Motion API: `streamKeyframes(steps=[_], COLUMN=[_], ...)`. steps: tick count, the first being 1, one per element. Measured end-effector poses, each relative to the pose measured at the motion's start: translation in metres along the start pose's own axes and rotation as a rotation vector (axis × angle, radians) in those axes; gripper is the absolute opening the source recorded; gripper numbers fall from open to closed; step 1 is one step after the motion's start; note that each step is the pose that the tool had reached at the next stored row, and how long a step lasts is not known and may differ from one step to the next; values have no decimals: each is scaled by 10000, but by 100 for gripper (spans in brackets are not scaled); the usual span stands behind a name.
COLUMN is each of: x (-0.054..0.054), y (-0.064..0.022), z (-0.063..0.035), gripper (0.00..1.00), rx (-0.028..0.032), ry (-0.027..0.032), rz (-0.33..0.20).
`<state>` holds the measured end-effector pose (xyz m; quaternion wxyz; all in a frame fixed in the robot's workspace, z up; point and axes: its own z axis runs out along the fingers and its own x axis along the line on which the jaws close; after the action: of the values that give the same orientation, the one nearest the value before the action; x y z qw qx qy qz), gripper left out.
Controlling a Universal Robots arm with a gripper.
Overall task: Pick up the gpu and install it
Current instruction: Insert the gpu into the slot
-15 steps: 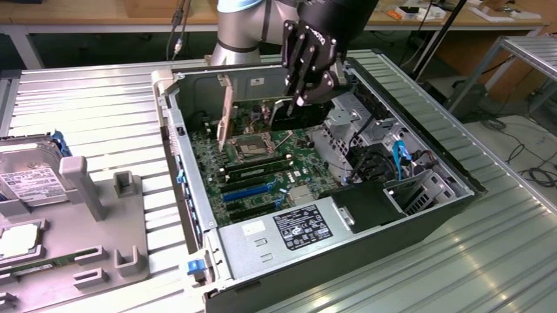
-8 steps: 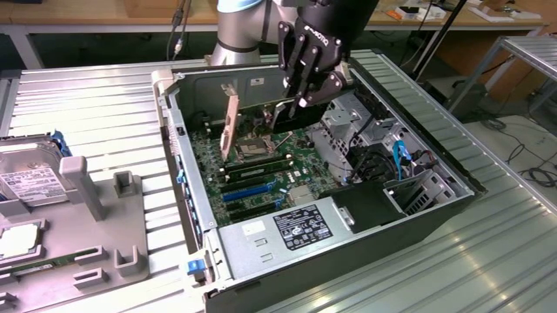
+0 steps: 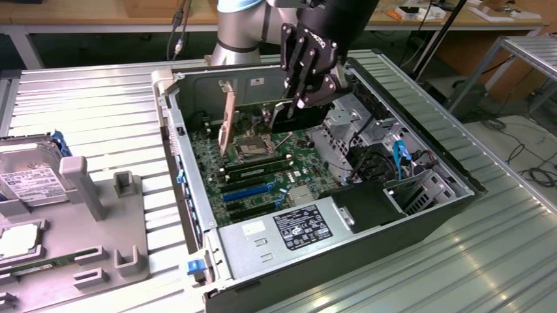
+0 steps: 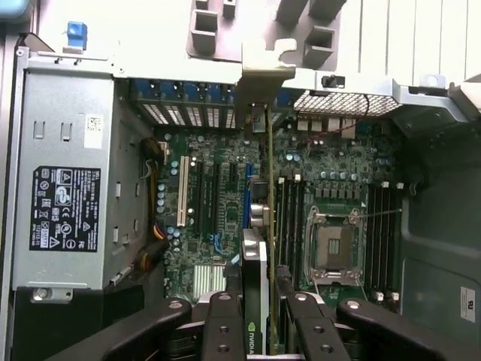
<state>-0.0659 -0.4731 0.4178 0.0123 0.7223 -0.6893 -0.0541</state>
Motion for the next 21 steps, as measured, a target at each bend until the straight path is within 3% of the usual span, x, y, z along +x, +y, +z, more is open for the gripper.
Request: streamKeyframes(steps=[3, 4, 5, 8, 11, 14, 17, 21], x=[-10, -17, -20, -21, -20, -20, -21, -18], y=[-2, -3, -3, -6, 20, 76, 120, 129], z=[8, 16, 22, 42, 85, 126, 155, 204], gripper=[27, 27, 27, 27, 27, 27, 27, 27], rx=[103, 190, 237, 324, 456, 542, 591, 608], ry=[-5, -8, -10, -12, -15, -14, -15, -25], rz=[94, 167, 209, 290, 370, 389, 410, 570])
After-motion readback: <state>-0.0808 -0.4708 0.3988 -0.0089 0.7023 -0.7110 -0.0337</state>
